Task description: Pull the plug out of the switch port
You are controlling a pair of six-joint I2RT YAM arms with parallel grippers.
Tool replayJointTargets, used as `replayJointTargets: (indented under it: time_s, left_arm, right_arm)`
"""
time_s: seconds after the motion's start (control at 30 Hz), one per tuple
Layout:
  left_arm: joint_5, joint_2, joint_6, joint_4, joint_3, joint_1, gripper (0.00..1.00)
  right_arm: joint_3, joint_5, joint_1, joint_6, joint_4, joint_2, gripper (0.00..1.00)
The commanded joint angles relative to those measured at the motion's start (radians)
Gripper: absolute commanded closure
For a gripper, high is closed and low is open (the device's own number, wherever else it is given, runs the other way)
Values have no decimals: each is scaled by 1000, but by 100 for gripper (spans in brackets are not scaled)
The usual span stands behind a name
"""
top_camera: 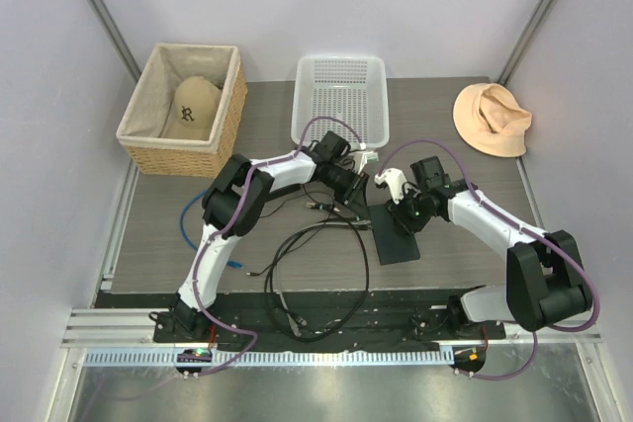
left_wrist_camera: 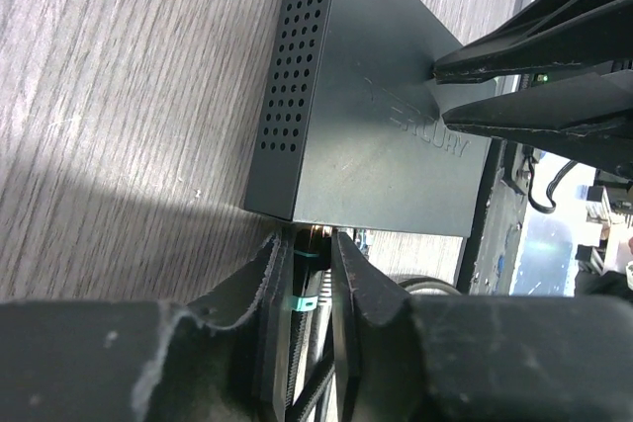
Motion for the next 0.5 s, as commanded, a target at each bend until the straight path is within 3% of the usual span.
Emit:
replayJointTargets:
  time_s: [0.0, 0.23, 0.47]
  left_arm:
    - [-63, 65, -4, -48, -4, 7, 81]
    - [-49, 90, -24, -45, 22, 9, 100]
    - [3, 140, 21, -123, 118, 24, 100]
  right_arm:
    - [-21, 17, -4, 3, -6, 17, 67]
    - [-7, 17, -3, 3, -2, 35, 67]
    - [4, 17, -3, -1, 0, 48, 67]
